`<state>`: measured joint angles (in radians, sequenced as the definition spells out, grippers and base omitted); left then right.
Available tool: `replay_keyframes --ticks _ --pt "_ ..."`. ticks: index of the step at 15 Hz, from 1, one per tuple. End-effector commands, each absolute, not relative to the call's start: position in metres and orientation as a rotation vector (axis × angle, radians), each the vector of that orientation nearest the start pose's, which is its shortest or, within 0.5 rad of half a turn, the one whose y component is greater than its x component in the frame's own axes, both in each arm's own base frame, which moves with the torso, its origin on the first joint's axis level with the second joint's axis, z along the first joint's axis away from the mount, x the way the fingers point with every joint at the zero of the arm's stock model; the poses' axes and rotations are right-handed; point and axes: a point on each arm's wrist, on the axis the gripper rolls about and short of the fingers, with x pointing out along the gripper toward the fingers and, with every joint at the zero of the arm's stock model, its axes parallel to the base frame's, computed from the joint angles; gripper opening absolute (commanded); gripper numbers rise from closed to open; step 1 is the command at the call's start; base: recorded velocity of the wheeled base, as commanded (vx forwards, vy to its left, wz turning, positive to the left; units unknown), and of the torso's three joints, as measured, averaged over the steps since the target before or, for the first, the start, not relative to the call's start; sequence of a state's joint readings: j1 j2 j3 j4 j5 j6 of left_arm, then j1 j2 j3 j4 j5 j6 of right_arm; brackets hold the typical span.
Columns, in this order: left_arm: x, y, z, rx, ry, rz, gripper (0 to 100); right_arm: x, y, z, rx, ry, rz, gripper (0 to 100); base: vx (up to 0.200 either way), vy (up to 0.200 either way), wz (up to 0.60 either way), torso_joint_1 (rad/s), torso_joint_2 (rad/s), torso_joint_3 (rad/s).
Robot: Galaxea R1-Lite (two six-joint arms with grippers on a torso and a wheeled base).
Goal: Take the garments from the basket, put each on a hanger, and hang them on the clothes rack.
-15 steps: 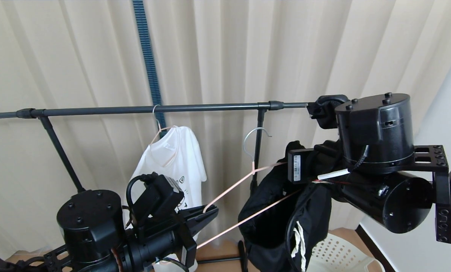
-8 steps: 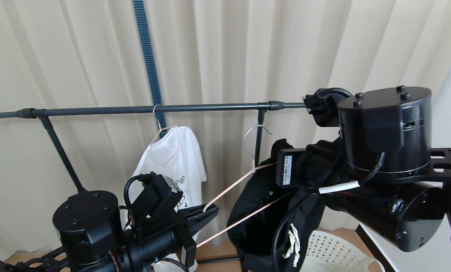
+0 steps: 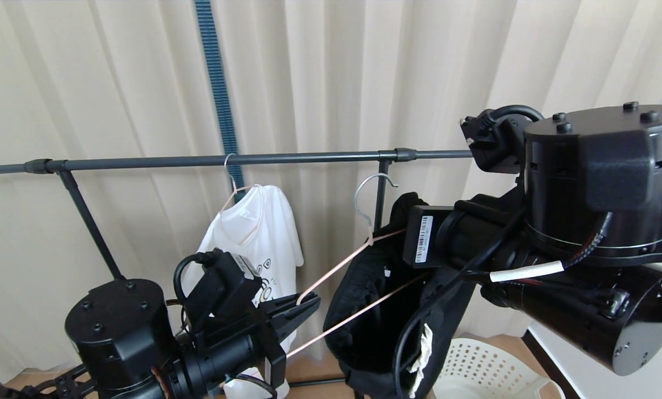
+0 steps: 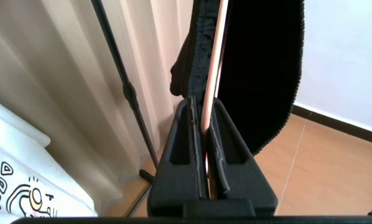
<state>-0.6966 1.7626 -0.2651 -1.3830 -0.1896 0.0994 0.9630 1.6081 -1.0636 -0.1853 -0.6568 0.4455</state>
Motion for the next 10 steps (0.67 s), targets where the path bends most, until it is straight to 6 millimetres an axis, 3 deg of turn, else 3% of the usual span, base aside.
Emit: replay_keyframes --ticks 1,2,3,10 --pt "0.1848 -0.1606 0.1139 0.122 0.066 -0.892 0 0.1784 0.2326 0.2387 0.182 0.31 0.24 0 0.0 0.0 0.0 0.0 0.0 0.0" --pt "0.1828 -0.1609 0.1134 0.124 0.063 -0.898 0 0.1794 0.234 0.2412 0.205 0.297 0.243 0 0.0 0.0 0.0 0.0 0.0 0.0" --pt "0.1817 -0.1619 0.1127 0.125 0.066 -0.906 0 0.1802 0.2351 0.2414 0.222 0.285 0.244 100 0.0 0.0 0.0 0.0 0.0 0.0" --pt "0.1808 -0.1626 0.1142 0.124 0.054 -0.91 0 0.1864 0.2312 0.2405 0.226 0.282 0.218 100 0.0 0.0 0.0 0.0 0.0 0.0"
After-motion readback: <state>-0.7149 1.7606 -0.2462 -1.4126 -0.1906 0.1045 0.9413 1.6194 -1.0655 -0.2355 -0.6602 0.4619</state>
